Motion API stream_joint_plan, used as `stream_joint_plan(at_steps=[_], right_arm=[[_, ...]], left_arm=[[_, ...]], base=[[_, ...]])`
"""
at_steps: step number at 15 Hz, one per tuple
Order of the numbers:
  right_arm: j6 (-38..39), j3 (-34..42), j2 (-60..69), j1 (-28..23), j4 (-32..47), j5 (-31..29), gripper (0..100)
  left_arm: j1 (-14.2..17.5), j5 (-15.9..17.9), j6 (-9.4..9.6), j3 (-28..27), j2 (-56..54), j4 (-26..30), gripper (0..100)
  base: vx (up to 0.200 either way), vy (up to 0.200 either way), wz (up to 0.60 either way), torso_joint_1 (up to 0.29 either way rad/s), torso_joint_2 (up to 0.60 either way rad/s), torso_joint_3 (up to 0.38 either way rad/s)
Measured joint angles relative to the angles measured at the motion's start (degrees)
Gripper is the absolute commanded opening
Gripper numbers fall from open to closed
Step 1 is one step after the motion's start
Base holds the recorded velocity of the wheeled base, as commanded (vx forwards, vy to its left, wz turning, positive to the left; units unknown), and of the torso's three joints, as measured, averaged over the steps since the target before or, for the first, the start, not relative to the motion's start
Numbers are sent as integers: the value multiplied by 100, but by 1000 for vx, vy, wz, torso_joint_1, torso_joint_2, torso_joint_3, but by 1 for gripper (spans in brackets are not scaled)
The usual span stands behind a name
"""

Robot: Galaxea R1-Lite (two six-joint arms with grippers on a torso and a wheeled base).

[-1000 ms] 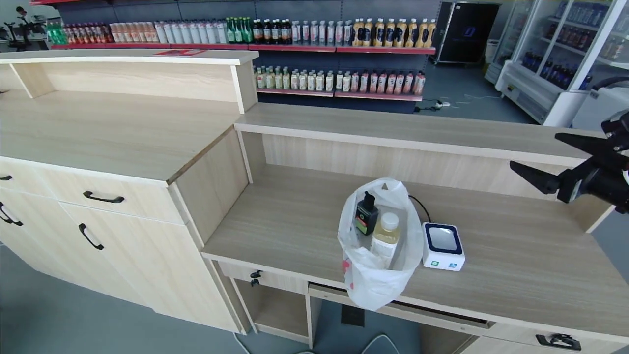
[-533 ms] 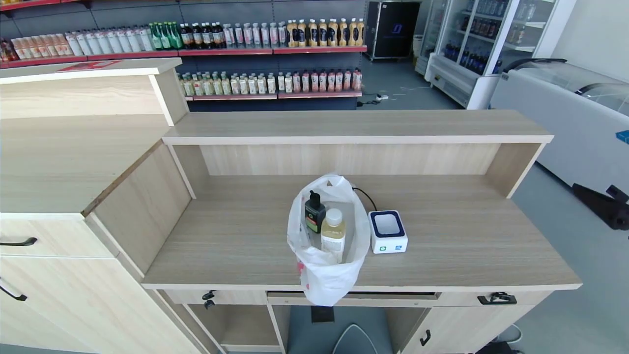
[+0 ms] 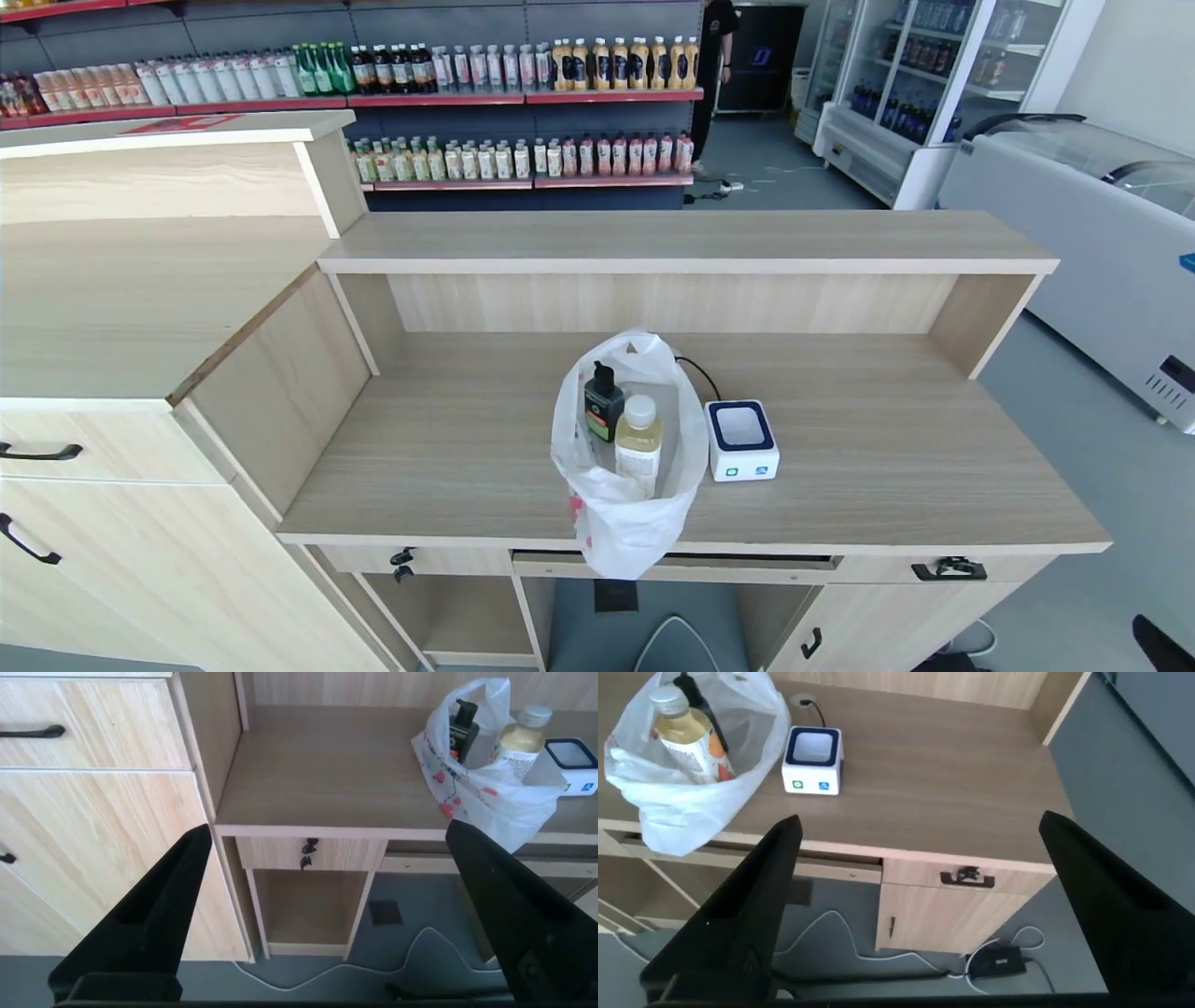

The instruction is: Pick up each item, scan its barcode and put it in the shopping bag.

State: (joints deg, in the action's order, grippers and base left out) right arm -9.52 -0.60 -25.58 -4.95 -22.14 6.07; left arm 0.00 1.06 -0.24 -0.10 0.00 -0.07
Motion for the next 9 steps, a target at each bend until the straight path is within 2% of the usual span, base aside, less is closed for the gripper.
stream_joint_plan(at_steps=[4,9], right_arm=[[123,52,1701,278,1530,-121,100],[517,60,2472,460,2102,-107,100]], left_arm=[[0,0,0,0,0,0,100],[0,0,0,0,0,0,100]], base=[[0,0,0,0,0,0],[0,0,0,0,0,0]])
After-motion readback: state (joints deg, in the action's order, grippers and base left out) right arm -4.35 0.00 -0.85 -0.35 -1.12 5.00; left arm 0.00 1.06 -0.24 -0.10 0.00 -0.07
